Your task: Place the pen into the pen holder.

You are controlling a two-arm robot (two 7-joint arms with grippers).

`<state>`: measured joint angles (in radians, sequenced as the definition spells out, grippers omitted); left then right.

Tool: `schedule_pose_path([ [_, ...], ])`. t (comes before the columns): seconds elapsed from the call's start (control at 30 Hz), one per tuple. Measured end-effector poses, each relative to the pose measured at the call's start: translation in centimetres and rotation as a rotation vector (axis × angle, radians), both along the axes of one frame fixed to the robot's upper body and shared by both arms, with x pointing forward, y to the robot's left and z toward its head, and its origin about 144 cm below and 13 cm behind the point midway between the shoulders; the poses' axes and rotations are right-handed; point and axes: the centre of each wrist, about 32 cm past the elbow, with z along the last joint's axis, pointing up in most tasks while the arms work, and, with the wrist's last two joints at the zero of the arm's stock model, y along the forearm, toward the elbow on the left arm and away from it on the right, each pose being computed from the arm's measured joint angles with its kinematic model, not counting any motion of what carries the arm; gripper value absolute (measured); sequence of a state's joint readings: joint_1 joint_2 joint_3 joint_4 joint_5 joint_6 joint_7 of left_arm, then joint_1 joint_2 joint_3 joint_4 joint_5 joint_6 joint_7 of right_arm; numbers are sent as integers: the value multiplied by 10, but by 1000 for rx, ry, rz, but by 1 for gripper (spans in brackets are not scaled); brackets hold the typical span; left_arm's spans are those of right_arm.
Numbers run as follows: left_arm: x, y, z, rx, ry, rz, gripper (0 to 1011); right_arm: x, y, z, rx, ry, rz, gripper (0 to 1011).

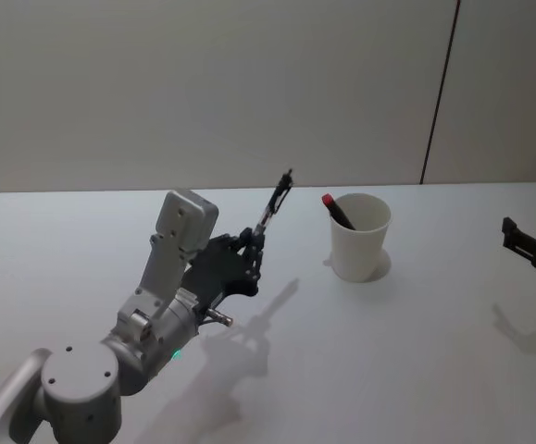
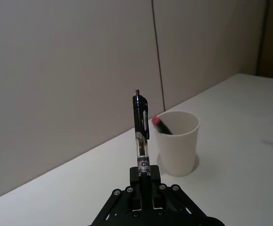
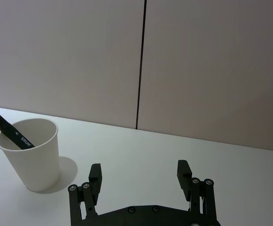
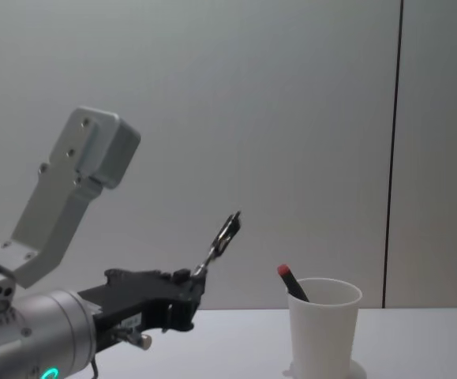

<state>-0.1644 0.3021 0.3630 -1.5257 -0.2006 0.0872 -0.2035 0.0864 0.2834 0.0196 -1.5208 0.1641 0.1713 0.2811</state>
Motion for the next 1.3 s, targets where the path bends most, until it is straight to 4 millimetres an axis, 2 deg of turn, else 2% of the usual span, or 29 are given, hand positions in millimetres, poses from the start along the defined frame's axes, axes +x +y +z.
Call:
schedule_pose_path([
  [0.4, 6, -2, 0, -50, -89, -172, 137, 0, 0, 0, 0, 0, 0, 1001],
  [0.57, 11, -10, -1, -66, -112, -255, 137, 0, 0, 0, 0, 0, 0, 1002],
  [1.3, 31, -40, 3, -32, -128, -405, 137, 0, 0, 0, 0, 0, 0, 1002],
])
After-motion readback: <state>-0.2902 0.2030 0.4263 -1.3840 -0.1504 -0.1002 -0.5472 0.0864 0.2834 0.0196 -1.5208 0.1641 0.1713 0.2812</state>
